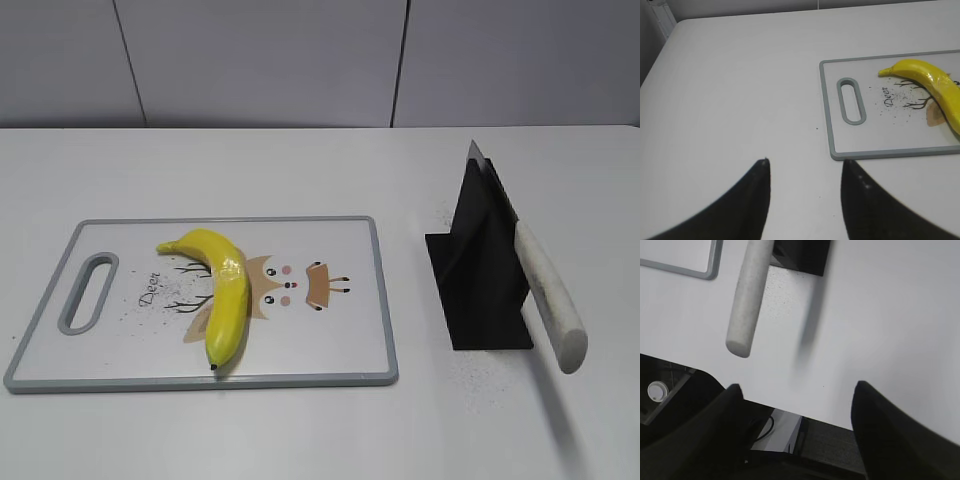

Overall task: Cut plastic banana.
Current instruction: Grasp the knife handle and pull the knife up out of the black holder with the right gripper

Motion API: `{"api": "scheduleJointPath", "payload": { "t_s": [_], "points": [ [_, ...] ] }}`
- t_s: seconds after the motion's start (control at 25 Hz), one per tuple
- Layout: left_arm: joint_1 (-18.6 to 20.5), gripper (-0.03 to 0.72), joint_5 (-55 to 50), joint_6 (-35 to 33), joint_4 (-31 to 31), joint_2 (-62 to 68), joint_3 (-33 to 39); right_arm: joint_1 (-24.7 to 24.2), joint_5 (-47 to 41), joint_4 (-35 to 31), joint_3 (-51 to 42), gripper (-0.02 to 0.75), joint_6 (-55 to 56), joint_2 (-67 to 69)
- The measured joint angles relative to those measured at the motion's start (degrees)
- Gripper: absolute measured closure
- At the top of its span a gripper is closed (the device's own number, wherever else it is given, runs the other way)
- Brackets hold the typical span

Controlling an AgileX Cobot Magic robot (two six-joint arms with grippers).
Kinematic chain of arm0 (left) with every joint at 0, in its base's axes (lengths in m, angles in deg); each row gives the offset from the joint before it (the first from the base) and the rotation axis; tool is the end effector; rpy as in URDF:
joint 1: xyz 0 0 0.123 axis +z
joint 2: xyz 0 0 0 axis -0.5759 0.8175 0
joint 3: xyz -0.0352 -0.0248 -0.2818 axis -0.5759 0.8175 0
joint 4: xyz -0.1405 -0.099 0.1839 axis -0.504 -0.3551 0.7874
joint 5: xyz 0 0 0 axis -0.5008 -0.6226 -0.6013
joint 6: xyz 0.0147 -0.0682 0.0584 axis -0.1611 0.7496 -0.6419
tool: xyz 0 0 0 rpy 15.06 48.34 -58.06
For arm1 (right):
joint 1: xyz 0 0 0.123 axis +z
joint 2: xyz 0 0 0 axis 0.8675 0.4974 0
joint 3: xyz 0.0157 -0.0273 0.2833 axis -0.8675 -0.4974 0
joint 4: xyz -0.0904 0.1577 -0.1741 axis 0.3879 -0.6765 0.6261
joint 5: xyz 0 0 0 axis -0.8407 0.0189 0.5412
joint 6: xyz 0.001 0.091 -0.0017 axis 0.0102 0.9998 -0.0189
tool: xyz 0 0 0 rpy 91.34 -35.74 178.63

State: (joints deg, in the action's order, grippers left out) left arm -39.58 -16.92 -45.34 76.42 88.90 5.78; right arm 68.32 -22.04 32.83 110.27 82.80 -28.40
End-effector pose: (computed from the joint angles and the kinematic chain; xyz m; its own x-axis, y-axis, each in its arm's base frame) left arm -0.0065 -0.0007 0.2716 -0.4839 0.1480 -0.8625 0.1425 0.9858 0.0892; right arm 0.1693 0.0409 0.3132 -0.9358 -0.1370 -0.3250 -0.2000 0.9651 0.1691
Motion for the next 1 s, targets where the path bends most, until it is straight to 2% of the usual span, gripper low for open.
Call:
{"api": "scheduleJointPath", "payload": {
  "t_s": [0.24, 0.52, 0.88, 1.0],
  "points": [
    [0.0, 0.243, 0.0, 0.0, 0.0, 0.0, 0.0, 6.3, 1.5, 0.1, 4.0, 0.251, 2.5, 8.5],
    [0.0, 0.243, 0.0, 0.0, 0.0, 0.0, 0.0, 15.7, 8.0, 4.5, 4.6, 0.253, 15.1, 16.2],
    [0.0, 0.243, 0.0, 0.0, 0.0, 0.0, 0.0, 16.2, 11.6, 7.6, 4.6, 0.255, 20.1, 26.1],
    [0.0, 0.243, 0.0, 0.0, 0.0, 0.0, 0.0, 16.2, 12.1, 7.6, 4.6, 0.281, 21.0, 28.7]
  ]
}}
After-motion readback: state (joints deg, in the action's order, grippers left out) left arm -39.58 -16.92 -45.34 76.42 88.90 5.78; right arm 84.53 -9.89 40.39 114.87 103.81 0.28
